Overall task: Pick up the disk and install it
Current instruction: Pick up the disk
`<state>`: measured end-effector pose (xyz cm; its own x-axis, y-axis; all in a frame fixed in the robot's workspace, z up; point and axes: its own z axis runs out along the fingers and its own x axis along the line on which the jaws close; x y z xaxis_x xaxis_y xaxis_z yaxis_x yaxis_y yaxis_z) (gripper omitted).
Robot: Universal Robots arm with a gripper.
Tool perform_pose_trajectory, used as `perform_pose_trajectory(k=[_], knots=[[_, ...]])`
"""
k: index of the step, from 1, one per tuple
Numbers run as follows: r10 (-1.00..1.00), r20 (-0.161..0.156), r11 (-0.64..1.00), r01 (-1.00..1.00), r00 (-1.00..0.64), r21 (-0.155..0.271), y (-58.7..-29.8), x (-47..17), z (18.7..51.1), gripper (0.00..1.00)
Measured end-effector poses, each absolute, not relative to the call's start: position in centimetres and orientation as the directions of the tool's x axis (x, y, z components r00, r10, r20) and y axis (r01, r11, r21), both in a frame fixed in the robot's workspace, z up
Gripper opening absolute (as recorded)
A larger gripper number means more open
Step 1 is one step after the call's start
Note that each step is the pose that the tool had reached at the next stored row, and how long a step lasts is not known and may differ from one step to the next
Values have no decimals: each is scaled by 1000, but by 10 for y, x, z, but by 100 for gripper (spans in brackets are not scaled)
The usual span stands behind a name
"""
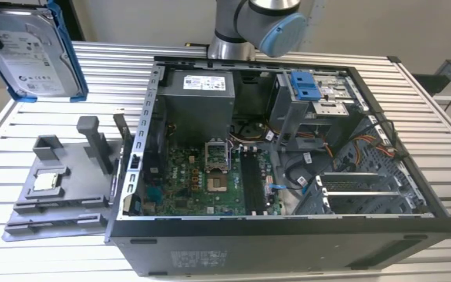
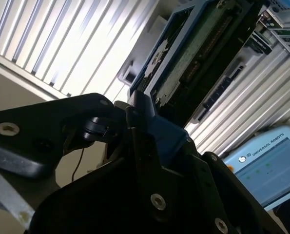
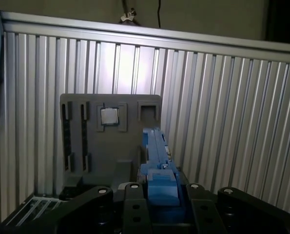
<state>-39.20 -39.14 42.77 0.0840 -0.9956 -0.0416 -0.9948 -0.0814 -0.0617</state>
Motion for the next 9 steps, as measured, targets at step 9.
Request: perform_pose_trajectory(k=[9], knots=[[-996, -41, -81, -995, 84, -62, -391, -392, 434, 0]])
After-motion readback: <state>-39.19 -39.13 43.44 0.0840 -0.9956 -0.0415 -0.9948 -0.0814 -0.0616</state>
